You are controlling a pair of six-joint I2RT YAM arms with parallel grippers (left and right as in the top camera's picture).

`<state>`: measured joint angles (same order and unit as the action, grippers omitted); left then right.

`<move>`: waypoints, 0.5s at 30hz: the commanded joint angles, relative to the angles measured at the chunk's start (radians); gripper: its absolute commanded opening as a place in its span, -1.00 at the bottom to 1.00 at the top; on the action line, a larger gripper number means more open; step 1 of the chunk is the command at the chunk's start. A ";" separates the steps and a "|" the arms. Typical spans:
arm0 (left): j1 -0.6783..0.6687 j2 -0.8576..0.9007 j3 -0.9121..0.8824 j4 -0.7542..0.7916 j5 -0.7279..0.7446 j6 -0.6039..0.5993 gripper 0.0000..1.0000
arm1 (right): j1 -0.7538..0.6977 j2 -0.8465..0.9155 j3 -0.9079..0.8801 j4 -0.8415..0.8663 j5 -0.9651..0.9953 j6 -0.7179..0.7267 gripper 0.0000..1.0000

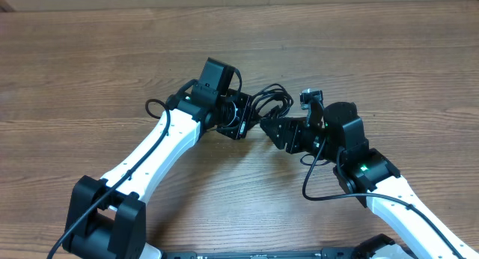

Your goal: Untangle cables

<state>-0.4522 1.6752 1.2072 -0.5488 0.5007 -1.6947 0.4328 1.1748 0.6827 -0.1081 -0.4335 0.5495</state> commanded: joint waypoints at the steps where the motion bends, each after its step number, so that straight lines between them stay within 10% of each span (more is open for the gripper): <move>1: -0.006 -0.026 0.024 0.009 -0.015 0.054 -0.92 | 0.002 -0.002 0.018 0.017 -0.013 0.000 0.10; 15: -0.006 -0.026 0.024 0.110 -0.013 0.230 -0.92 | 0.002 -0.002 0.018 0.031 -0.008 0.003 0.12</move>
<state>-0.4522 1.6752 1.2072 -0.4561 0.4877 -1.5333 0.4328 1.1748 0.6827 -0.0822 -0.4412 0.5495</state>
